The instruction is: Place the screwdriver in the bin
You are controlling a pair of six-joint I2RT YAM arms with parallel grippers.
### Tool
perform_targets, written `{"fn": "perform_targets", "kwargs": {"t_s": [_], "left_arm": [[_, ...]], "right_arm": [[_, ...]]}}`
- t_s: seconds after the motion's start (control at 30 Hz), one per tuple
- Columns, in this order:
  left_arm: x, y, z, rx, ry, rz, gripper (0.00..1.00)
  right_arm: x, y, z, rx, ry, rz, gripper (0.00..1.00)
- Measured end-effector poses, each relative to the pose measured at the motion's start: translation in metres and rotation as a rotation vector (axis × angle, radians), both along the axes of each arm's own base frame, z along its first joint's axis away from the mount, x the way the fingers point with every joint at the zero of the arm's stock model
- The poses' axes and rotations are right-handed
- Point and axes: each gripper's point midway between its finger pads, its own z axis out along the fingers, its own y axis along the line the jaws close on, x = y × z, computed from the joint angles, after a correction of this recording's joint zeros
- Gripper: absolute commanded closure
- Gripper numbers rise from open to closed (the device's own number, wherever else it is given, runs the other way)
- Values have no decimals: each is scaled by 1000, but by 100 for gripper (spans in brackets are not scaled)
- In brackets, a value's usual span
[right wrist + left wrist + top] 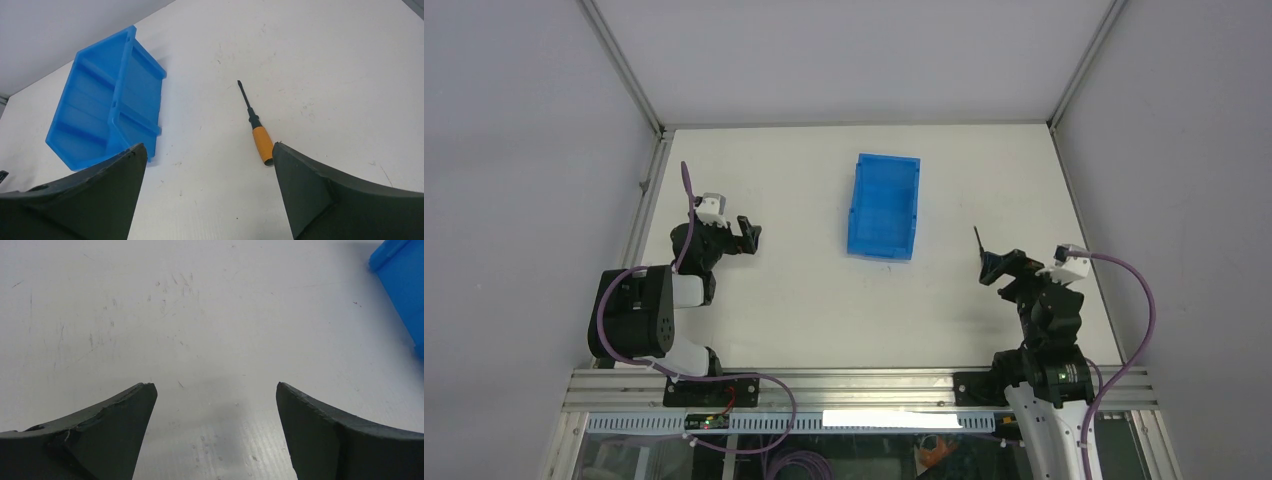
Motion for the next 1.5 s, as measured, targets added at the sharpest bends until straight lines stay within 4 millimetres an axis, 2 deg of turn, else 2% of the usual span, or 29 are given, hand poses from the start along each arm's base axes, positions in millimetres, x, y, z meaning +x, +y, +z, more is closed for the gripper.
{"fn": "perform_targets", "kwargs": {"t_s": [0.13, 0.23, 0.43, 0.5, 0.57, 0.67, 0.7, 0.73, 0.77, 0.8, 0.9, 1.0, 1.13, 1.3, 1.37, 1.5], "left_arm": [[0, 0, 0, 0, 0, 0, 1], [0, 0, 0, 0, 0, 0, 1], [0, 0, 0, 0, 0, 0, 1], [0, 0, 0, 0, 0, 0, 1], [0, 0, 0, 0, 0, 0, 1], [0, 0, 0, 0, 0, 0, 1], [0, 0, 0, 0, 0, 0, 1], [0, 0, 0, 0, 0, 0, 1], [0, 0, 0, 0, 0, 0, 1], [0, 0, 0, 0, 0, 0, 1], [0, 0, 0, 0, 0, 0, 1], [0, 0, 0, 0, 0, 0, 1], [0, 0, 0, 0, 0, 0, 1], [0, 0, 0, 0, 0, 0, 1], [0, 0, 0, 0, 0, -1, 1], [0, 0, 0, 0, 0, -1, 1]], "right_arm": [[-1, -1, 4, 7, -8, -11, 1], [-2, 1, 19, 6, -44, 7, 1], [6, 7, 84, -37, -133, 55, 1], [21, 6, 106, -61, -80, 48, 1], [46, 4, 121, -92, 29, 36, 1], [95, 4, 125, -136, 202, 22, 1], [115, 4, 116, -155, 278, 22, 1], [127, 5, 104, -167, 333, 27, 1], [137, 5, 82, -179, 410, 34, 1], [141, 3, 49, -191, 527, 45, 1], [130, -6, -19, -193, 780, 68, 1], [117, -13, -62, -172, 932, 86, 2], [100, -15, -109, -139, 1081, 122, 10], [88, -13, -151, -117, 1206, 153, 22], [83, -13, -161, -115, 1238, 159, 35], [82, -13, -163, -121, 1247, 167, 96]]}}
